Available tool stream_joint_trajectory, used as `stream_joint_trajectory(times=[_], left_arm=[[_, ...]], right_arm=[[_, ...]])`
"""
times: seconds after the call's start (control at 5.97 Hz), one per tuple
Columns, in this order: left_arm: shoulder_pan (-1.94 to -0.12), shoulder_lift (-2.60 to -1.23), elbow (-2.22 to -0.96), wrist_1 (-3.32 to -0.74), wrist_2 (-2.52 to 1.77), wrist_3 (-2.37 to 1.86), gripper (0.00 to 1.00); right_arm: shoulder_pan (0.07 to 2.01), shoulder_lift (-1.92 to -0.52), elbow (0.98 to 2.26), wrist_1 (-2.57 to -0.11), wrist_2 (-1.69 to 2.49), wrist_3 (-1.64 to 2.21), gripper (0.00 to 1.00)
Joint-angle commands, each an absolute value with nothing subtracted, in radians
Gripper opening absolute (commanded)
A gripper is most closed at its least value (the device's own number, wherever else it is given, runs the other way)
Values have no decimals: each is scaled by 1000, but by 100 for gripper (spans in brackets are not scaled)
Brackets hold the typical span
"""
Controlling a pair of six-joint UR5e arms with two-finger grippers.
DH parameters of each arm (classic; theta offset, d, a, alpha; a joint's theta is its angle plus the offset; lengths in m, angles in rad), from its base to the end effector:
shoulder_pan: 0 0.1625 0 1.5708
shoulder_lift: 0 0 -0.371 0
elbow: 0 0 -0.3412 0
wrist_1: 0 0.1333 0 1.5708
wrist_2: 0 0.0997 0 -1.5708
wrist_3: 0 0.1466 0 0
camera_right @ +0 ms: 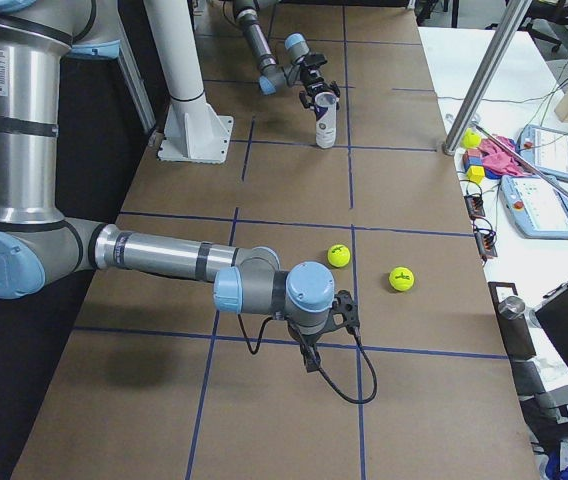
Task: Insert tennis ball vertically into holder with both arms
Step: 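Hold the upright can steady with the left gripper at table center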
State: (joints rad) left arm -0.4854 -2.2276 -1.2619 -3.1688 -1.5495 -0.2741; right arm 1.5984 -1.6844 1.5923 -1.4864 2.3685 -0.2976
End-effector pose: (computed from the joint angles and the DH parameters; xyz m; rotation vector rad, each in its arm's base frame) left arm 0.5087 -0.4226 0.1935 1.5497 1.2341 0.5130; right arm 0.0393 -0.3957 0.6656 0.1223 -0.7906 -0.2524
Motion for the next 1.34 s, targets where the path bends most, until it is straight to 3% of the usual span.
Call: stream_joint_trajectory(times=[0.0, 1.17], left_arm=[[-485, -2230, -1256, -3175, -1548, -275, 78], [-486, -2223, -1256, -3177, -1546, -276, 92]], right_arm=[[1598, -1684, 1592, -1486, 2368, -298, 100], [1521, -1631, 1624, -1426, 2390, -163, 100]])
